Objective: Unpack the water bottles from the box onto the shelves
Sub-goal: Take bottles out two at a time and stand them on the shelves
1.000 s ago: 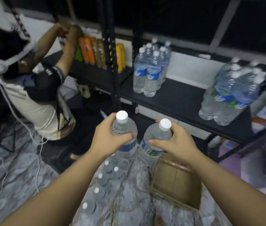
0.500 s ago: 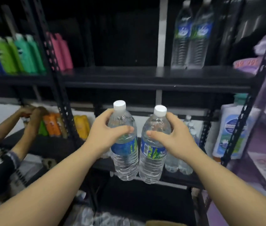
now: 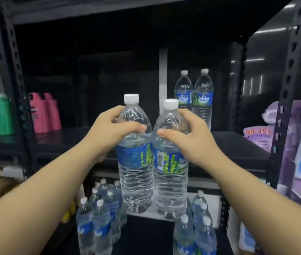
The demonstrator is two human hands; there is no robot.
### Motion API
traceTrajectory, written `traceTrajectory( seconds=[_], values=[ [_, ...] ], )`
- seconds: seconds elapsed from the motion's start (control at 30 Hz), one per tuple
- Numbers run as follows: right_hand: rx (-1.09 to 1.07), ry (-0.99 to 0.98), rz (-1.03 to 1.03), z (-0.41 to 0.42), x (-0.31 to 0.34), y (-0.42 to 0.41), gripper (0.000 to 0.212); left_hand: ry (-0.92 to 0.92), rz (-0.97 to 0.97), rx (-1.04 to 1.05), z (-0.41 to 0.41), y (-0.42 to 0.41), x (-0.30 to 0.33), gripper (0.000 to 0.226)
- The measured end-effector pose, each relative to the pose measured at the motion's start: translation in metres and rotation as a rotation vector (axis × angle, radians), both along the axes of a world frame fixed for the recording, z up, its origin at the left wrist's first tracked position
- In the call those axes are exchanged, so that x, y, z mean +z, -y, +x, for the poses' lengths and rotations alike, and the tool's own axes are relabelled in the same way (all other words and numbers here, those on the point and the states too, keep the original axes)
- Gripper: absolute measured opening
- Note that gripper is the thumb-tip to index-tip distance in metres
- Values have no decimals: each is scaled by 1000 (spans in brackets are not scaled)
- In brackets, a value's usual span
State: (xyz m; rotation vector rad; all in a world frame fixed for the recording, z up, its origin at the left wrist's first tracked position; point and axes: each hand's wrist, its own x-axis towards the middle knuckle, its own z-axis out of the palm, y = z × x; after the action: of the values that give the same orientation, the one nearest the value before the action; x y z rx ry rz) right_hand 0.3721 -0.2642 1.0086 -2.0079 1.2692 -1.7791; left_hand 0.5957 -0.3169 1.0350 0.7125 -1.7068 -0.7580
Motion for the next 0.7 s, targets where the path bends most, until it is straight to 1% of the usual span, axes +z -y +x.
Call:
traceTrajectory(
  seconds=[0.03, 0.1, 0.13, 0.23, 0.27, 0.37, 0.43, 0.47, 0.57, 0.7],
  values=[
    [-1, -6, -21, -3, 13, 7, 43, -6, -6, -9, -2, 8, 12, 43],
    [-29, -24, -54, -6, 38, 21, 58, -7, -21, -21, -6, 25, 36, 47],
    [-29, -28, -66, -7, 49, 28, 59, 0, -32, -24, -7, 34, 48, 46],
    [11, -14, -83, -9, 80, 49, 32, 11, -57, -41, -12, 58, 79, 37],
    [9, -1, -84, -9, 88, 56, 28, 5, -56, -49, -14, 65, 88, 34],
    [-11, 38, -74, -13, 107, 80, 22, 4, -24, -89, -21, 87, 108, 22],
    [-32, 57, -60, -15, 114, 93, 25, 16, -7, -108, -24, 101, 116, 11],
    [-34, 81, -52, -16, 117, 99, 25, 23, -3, -113, -25, 109, 120, 11],
    [-37, 122, -56, -18, 125, 116, 10, 30, -3, -120, -28, 128, 130, 10],
    [-78, 146, -60, -20, 134, 129, 8, -7, -23, -122, -34, 144, 136, 15]
  ],
)
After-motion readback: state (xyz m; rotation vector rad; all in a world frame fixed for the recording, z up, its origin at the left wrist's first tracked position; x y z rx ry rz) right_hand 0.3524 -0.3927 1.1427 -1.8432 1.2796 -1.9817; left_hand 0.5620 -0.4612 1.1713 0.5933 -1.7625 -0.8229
